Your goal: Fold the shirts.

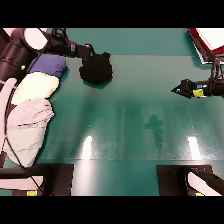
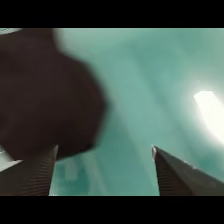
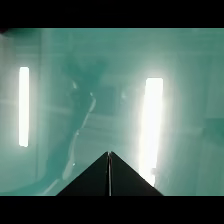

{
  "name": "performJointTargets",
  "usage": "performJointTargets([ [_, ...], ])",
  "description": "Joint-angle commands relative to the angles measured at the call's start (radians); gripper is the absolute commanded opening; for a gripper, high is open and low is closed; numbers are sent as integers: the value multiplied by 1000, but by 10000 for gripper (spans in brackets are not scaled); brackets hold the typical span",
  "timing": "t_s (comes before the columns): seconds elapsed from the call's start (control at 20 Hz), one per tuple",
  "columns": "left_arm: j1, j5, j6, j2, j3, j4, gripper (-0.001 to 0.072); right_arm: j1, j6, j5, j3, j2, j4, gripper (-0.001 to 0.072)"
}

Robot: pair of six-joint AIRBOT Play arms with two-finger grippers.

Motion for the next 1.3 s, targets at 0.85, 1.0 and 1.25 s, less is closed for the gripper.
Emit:
performJointTargets([
  [0.85, 180, -282, 230, -392, 495, -419, 25, -8, -18, -29, 154, 92, -81, 16],
  [1.0, 122, -295, 405, -151, 466, -592, 25, -8, -18, -37, 342, 116, -142, 17],
  [1.25, -76, -444, 496, 149, 343, -620, 26, -8, -18, -47, 515, 115, -141, 17],
])
